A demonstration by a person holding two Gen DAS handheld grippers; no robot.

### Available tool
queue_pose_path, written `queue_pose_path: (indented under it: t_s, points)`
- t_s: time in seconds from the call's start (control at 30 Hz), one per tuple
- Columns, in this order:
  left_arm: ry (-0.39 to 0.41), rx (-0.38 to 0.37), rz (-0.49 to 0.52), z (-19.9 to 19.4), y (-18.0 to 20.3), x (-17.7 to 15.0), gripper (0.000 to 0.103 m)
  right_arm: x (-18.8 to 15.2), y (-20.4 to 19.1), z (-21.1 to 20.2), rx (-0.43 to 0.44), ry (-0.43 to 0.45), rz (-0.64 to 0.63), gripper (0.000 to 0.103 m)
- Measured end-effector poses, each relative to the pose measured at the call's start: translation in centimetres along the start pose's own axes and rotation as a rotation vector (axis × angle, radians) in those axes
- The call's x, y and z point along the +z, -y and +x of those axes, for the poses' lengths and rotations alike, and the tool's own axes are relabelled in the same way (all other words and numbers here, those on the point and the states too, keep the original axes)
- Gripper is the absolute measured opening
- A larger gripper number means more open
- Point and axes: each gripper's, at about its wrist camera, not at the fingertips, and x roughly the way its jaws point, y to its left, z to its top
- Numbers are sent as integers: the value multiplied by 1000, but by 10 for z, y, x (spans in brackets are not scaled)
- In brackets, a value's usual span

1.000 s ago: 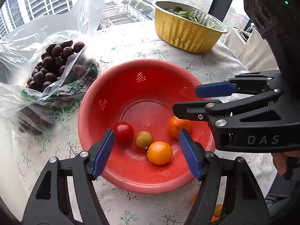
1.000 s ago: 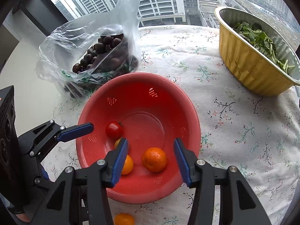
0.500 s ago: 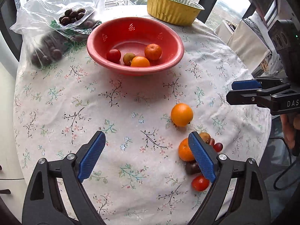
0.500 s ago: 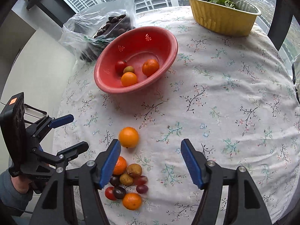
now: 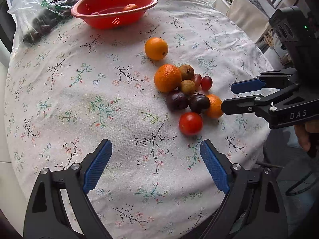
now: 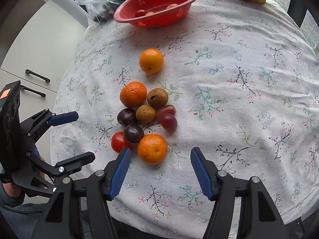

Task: Organize fruits
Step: 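Move both open tools back to the remaining fruits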

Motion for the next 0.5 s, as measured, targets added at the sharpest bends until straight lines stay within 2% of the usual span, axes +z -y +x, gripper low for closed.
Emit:
queue_pose_path:
  t_s: [0.5]
  points:
    - [-4, 11, -32, -16, -13, -13, 90, 0, -9, 25, -16, -21, -40, 57]
